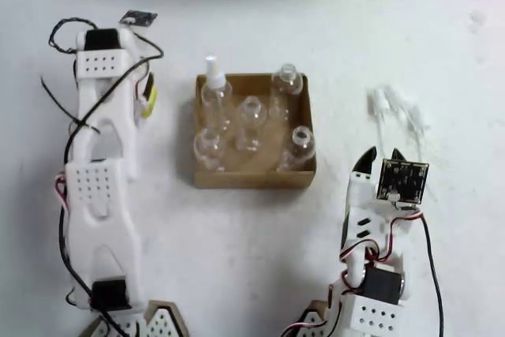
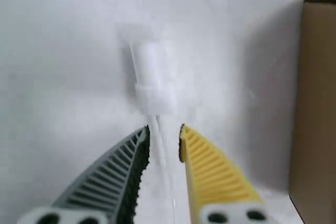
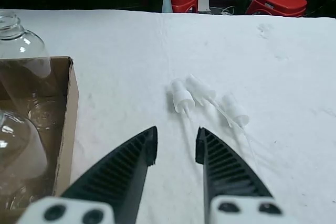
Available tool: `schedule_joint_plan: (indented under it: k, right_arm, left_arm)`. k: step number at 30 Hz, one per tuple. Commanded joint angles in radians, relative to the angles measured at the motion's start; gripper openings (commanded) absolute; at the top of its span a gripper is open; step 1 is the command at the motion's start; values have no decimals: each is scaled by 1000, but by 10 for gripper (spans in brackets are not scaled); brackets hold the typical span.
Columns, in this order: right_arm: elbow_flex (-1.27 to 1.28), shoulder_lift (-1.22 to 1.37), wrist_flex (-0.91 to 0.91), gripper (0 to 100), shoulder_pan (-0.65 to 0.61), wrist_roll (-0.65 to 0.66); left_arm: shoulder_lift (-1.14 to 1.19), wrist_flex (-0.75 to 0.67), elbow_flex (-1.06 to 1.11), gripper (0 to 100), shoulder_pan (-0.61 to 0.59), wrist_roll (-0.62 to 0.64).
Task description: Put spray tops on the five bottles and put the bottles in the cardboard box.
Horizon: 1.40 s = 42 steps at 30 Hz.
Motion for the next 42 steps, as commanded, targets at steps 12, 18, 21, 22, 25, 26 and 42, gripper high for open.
schedule_joint_plan:
  k: [12,18,21,22,25,26,42]
  right_arm:
    - [9,2,5,105,-4,-2]
    - [9,2,5,105,-4,-2]
    - [9,2,5,105,-4,-2]
    - [9,2,5,105,-4,-2]
    - [9,2,5,105,-4,-2]
    - [9,2,5,105,-4,-2]
    - [9,2,5,105,-4,-2]
  left_arm:
    - [-392,-298,336,194,-2,0]
    - [-236,-439,334,192,-5,0]
    - [-182,-502,334,192,-7,-2]
    - [-162,-516,333,192,-7,-5]
    - [-93,-509,276,192,-4,-3]
    - [-67,-496,239,192,-4,-3]
    - [390,-89,-603,62,-8,-11]
